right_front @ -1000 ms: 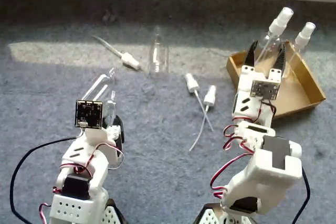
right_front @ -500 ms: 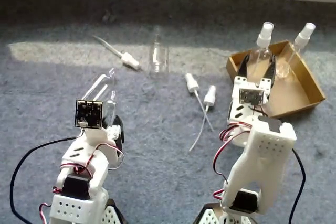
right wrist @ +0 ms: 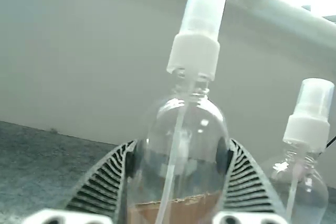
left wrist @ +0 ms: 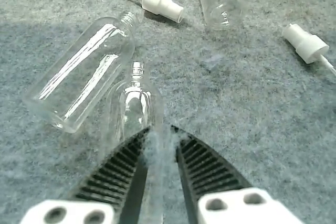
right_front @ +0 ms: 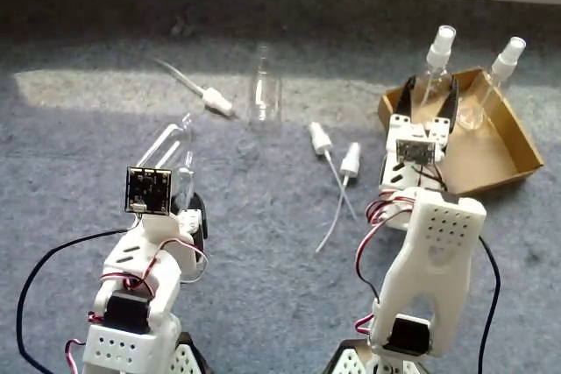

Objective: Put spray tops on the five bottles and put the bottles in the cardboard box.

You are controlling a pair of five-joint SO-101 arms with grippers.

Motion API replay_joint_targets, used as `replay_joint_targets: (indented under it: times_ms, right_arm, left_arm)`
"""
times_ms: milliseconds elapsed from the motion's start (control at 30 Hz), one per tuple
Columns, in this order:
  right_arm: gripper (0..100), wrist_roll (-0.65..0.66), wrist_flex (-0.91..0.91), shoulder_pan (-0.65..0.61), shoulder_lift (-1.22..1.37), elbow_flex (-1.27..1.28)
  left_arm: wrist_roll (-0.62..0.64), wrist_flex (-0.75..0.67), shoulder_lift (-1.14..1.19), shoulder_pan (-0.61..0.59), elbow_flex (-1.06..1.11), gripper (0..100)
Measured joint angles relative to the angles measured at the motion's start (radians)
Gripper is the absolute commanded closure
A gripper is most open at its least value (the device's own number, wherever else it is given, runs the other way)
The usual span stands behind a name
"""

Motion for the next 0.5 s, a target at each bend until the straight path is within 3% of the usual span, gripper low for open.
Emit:
replay_joint_targets:
  times_ms: [500]
  right_arm:
    - [89.0,0.0,0.044,-0.015,0.167,-0.281]
  left_arm:
    - [0.0,0.0,0.0,0.0,0.0,99]
